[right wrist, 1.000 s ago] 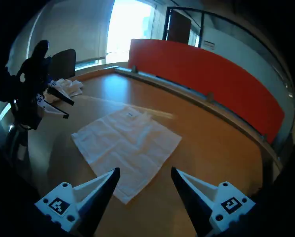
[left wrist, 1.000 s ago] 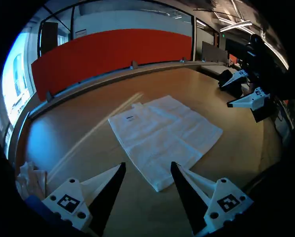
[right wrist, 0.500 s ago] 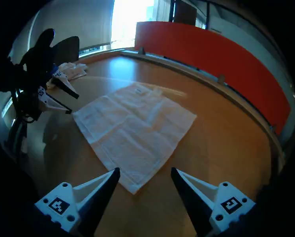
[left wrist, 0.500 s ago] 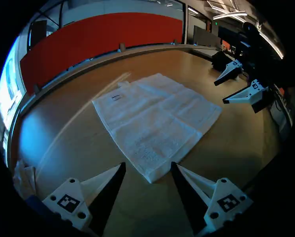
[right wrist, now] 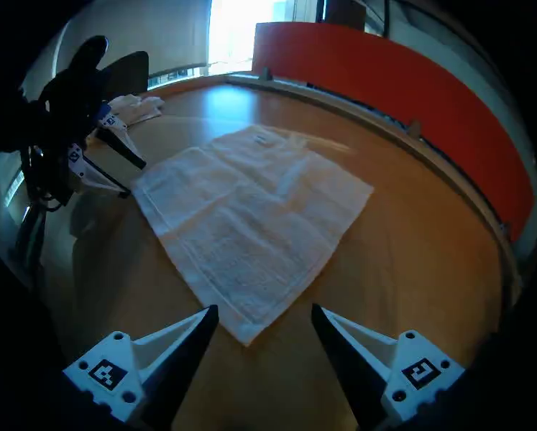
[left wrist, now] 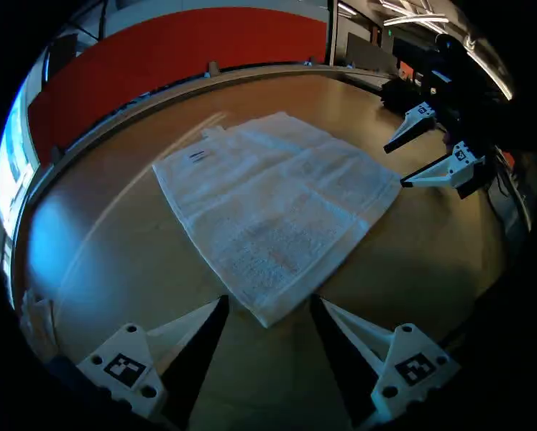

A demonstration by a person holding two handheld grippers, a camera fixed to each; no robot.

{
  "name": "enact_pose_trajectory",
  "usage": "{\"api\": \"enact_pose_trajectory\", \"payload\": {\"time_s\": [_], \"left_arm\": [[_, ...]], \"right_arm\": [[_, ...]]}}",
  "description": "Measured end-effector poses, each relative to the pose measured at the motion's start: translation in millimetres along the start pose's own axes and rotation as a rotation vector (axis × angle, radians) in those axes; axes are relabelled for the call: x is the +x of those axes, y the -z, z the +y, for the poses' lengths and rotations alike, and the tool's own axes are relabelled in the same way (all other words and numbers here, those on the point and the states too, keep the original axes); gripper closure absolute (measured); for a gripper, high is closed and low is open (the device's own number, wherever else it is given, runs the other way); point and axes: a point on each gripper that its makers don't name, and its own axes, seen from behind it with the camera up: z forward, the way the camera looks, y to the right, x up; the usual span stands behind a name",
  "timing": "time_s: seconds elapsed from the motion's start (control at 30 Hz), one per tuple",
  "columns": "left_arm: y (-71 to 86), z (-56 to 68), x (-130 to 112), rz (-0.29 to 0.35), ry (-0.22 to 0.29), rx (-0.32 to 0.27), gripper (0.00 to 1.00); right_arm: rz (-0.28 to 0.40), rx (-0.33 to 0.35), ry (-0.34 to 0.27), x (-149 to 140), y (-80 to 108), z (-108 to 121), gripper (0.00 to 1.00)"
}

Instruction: Fold towel

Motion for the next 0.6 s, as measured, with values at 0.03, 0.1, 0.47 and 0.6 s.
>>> {"api": "enact_pose_trajectory", "payload": {"time_s": [0.03, 0.1, 0.47, 0.6], "left_arm": [[-1.1, 0.5, -1.1, -0.005, 0.000, -0.002, 0.17], [-3.1, 1.1, -2.8, -0.012, 0.000, -0.004, 0.17], [-3.9, -0.6, -1.0, -0.011, -0.002, 0.012, 0.17], [-3.7, -0.5, -1.5, -0.013, 0.008, 0.020, 0.21]], "right_arm": [[-0.003, 0.002, 0.000, -1.4, -0.6, -0.2, 0.00], [-0.009, 0.007, -0.001, -4.2, -1.9, -0.8, 0.00], [-0.013, 0.037, 0.008, -8.5, -5.2, -9.2, 0.12], [-0.012, 0.056, -0.007, -10.4, -5.4, -13.2, 0.25]]}}
